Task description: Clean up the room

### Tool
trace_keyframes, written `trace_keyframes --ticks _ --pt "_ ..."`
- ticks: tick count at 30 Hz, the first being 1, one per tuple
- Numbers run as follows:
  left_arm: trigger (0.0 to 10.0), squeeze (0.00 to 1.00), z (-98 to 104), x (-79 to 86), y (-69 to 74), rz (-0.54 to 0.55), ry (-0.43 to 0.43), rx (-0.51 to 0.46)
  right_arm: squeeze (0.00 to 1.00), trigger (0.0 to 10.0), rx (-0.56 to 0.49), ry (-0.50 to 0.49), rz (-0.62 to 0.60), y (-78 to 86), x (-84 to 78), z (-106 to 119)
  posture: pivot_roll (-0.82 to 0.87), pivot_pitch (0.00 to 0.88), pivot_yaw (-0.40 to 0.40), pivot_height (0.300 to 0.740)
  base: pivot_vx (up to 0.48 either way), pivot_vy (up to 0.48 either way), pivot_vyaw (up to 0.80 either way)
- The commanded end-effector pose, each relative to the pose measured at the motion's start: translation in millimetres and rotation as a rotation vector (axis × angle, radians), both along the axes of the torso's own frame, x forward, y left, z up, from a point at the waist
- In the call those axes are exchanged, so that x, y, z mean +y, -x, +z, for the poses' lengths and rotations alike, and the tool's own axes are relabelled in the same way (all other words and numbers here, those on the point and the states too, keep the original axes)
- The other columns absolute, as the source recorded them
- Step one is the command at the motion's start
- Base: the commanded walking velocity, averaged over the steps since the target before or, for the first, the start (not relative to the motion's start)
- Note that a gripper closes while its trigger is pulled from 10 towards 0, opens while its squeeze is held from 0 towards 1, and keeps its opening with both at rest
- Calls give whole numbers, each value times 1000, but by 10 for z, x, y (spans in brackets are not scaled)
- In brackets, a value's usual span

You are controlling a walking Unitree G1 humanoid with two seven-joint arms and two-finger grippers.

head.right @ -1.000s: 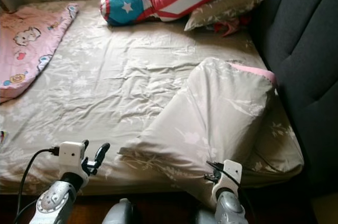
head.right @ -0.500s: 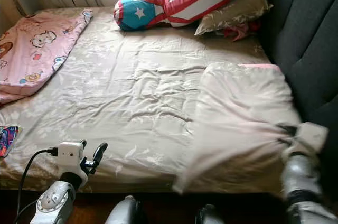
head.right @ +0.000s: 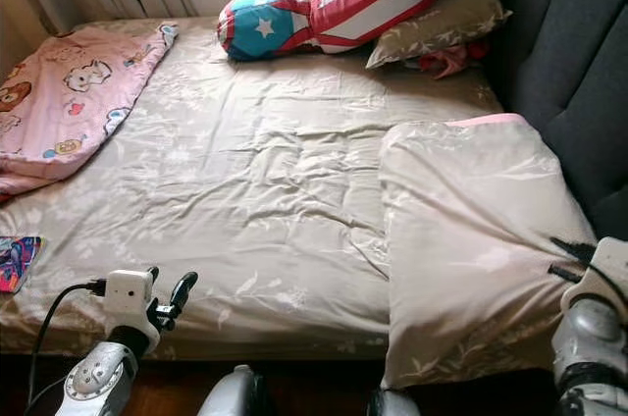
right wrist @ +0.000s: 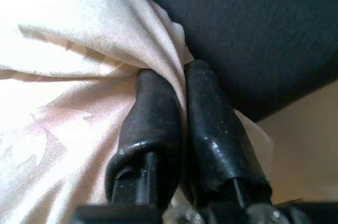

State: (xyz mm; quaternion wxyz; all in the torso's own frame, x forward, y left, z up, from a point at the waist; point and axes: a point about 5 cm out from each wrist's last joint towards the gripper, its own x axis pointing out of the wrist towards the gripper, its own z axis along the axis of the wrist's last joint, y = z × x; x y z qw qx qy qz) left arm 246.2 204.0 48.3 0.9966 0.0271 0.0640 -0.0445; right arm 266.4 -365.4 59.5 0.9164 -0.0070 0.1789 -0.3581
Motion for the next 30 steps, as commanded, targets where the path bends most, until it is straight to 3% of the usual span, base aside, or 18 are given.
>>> trace_keyframes --ticks 1,4,5,6,7,11,14,15,17,19,20,25,26,27,30 --pt "10000 0 -60 20 44 -6 -17 32 1000 10000 -58 21 7 -49 -3 87 32 77 62 672 0 0 0" --pt "10000 0 -65 0 43 -9 -13 33 1000 10000 -85 28 10 -74 -28 148 25 76 61 672 0 0 0" --pt "10000 0 -70 -4 43 -8 -11 34 863 10000 -89 34 17 -87 -27 165 25 76 61 672 0 0 0" --pt "10000 0 -75 -8 42 -9 -8 35 192 10000 -101 36 32 -107 -18 186 24 76 61 672 0 0 0" --pt "10000 0 -79 -14 42 -9 -6 36 0 10000 -108 48 46 -127 -8 208 25 76 61 672 0 0 0" --pt "10000 0 -100 -33 45 -11 2 42 0 10000 -147 70 117 -213 102 242 21 74 60 672 0 0 0" --pt "10000 0 -156 -23 60 1 16 66 0 10000 -203 8 260 -311 373 163 19 69 56 672 0 0 0" --pt "10000 0 -196 -1 66 15 24 82 0 10000 -187 -19 344 -327 545 59 16 65 54 672 0 0 0" --pt "10000 0 -225 13 69 26 30 95 0 10000 -178 -47 387 -319 655 -23 14 61 52 672 0 0 0" --pt "10000 0 -300 45 77 52 44 126 0 10000 -82 -121 369 -184 826 -319 18 58 46 687 0 0 0" --pt "10000 0 -300 45 77 52 44 126 0 10000 -82 -121 369 -184 826 -319 18 58 46 687 0 0 0" --pt "10000 0 -440 53 90 79 65 183 0 10000 46 -282 391 162 1201 -816 16 46 39 722 0 0 0" --pt "10000 0 -440 53 90 79 65 183 0 10000 46 -282 391 162 1201 -816 16 46 39 722 0 0 0" --pt "10000 0 -491 56 88 83 64 204 0 10000 103 -320 420 283 1333 -955 14 38 34 732 0 0 0" --pt "10000 0 -563 65 74 95 71 241 0 10000 163 -366 433 418 1464 -1091 16 25 28 740 0 0 0"
